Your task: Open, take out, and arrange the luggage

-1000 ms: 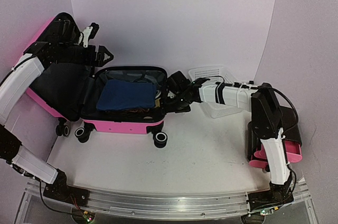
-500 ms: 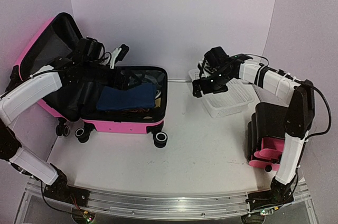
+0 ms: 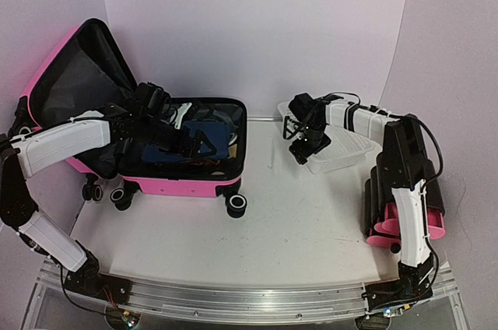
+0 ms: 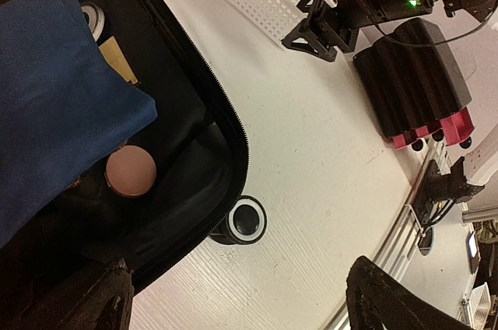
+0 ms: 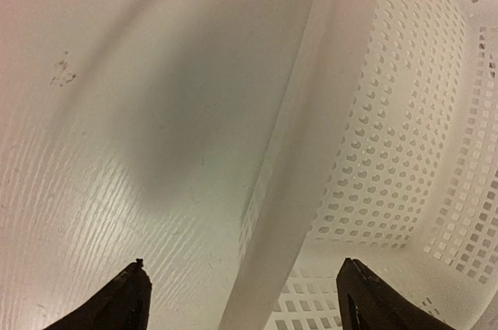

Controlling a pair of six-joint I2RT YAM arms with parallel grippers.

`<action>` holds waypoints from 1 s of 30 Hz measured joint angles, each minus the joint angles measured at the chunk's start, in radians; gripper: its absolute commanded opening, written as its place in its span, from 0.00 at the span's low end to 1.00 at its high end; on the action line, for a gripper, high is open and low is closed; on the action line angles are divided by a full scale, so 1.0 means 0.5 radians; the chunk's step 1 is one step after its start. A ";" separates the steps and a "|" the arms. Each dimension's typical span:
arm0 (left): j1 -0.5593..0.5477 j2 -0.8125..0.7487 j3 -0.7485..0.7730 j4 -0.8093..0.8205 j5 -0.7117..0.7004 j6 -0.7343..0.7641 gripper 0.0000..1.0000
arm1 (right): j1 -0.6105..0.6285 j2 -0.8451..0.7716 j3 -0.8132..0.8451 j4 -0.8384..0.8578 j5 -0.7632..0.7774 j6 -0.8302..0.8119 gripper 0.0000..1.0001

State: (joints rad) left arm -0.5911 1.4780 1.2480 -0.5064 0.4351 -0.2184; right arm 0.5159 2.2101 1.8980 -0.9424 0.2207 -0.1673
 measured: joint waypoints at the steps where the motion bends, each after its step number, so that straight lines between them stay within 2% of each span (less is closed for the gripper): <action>1: 0.000 0.000 -0.007 0.003 -0.001 0.000 0.95 | 0.002 0.034 0.030 -0.003 0.032 0.011 0.62; 6: 0.000 -0.005 -0.020 0.006 -0.060 0.019 0.95 | 0.002 0.066 0.093 -0.045 0.140 0.224 0.38; 12: 0.001 -0.043 -0.025 0.004 -0.370 0.074 0.96 | 0.038 0.105 0.181 -0.050 0.193 0.602 0.28; 15: 0.001 -0.049 -0.024 0.004 -0.565 0.071 0.96 | 0.101 0.150 0.233 -0.070 0.236 0.741 0.25; 20: 0.002 -0.049 -0.014 0.000 -0.733 0.078 0.96 | 0.242 0.214 0.350 -0.127 0.253 0.986 0.18; 30: 0.002 -0.005 0.095 -0.025 -0.683 0.122 0.99 | 0.404 0.206 0.372 -0.249 0.172 1.375 0.15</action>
State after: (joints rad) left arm -0.5900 1.4757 1.2957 -0.5190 0.0937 -0.1574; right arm 0.7181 2.3131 2.0842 -1.0672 0.3065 0.5201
